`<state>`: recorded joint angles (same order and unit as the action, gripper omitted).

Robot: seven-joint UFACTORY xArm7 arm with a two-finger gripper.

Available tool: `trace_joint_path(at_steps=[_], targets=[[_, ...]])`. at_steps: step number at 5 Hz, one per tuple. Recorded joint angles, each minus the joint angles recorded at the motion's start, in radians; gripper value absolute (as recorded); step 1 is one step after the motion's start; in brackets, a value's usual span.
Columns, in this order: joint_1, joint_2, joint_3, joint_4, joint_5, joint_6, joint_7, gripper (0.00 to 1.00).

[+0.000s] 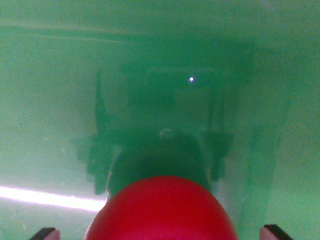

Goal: Pick fruit

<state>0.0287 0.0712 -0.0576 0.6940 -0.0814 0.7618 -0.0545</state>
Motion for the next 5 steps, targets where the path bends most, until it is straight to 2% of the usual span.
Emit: trace_joint_path(at_steps=[5], targets=[[-0.0007,0.001,-0.001,-0.020,-0.0027,-0.017,0.001,0.00]])
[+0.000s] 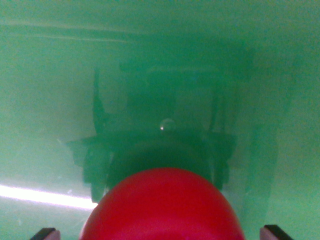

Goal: Pick fruit

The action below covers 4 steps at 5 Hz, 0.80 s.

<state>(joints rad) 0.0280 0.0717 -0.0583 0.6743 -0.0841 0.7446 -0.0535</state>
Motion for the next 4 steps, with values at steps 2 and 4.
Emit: trace_joint_path(at_steps=[2,4], targets=[[0.0000,0.000,0.000,-0.001,-0.0001,-0.001,0.000,0.00],[0.0000,0.000,0.000,-0.001,-0.0001,-0.001,0.000,1.00]])
